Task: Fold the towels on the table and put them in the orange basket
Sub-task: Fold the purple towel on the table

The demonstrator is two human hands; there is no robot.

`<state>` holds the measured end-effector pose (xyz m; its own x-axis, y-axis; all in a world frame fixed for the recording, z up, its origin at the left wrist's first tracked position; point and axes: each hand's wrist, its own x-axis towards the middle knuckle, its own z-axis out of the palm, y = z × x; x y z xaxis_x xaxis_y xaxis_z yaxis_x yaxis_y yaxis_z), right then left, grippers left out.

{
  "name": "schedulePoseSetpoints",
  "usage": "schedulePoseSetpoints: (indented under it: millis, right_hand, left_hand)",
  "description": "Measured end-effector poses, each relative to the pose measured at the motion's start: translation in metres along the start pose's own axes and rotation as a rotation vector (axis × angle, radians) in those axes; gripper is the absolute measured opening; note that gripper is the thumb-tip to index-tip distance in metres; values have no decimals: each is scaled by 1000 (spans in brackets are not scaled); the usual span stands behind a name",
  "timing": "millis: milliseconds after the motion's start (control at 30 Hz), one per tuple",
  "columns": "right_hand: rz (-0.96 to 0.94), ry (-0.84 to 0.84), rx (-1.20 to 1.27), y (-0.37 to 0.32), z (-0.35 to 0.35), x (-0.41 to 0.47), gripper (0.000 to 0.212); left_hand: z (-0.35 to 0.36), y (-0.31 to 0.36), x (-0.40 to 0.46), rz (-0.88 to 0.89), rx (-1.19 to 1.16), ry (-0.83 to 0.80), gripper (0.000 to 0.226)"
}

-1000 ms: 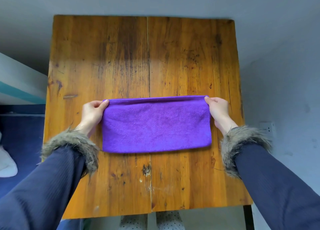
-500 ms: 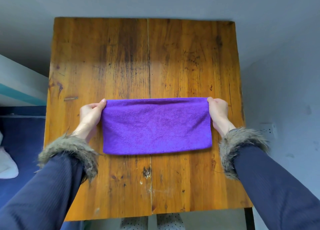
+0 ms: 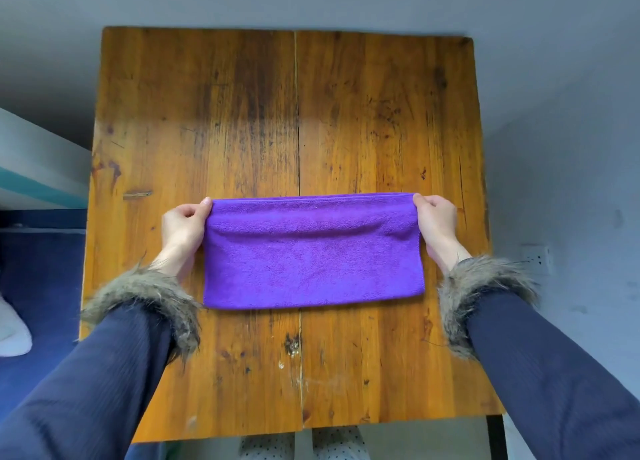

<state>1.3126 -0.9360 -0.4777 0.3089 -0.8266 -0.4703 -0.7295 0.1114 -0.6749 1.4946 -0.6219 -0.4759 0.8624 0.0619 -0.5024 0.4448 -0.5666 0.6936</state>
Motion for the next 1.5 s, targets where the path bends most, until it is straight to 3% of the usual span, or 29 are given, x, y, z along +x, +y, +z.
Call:
schedulePoseSetpoints:
  millis: [300, 500, 633, 833, 1000, 1300, 1333, 1433, 1500]
  right_hand:
    - [-101, -7, -130, 1, -3, -8, 21]
    - [-39, -65, -195, 35, -25, -47, 32]
    - [62, -160, -83, 55, -37, -71, 31]
    - [73, -295, -23, 58, -48, -85, 22]
    - [55, -350, -68, 63, -56, -83, 22]
    - [48, -363, -144, 62, -58, -79, 26]
    - [13, -311, -180, 60, -56, -81, 25]
    - [-271, 10, -460, 50, -42, -93, 33]
    - [-532, 70, -552, 39, -22, -107, 42]
  left_hand:
    - [8, -4, -1, 100, 85, 105, 23]
    - [-9, -22, -28, 77, 253, 44, 31]
    - [-27, -58, -64, -26, 308, -9, 36]
    - [-36, -80, -88, -78, 194, -135, 26]
    - [-46, -77, -87, -34, 97, -205, 19]
    - [-57, -80, -89, 70, 174, -234, 10]
    - [-56, -77, -90, 117, 248, -195, 6]
    - [-40, -64, -99, 336, 592, 15, 42]
    - [-15, -49, -111, 550, 677, 60, 48]
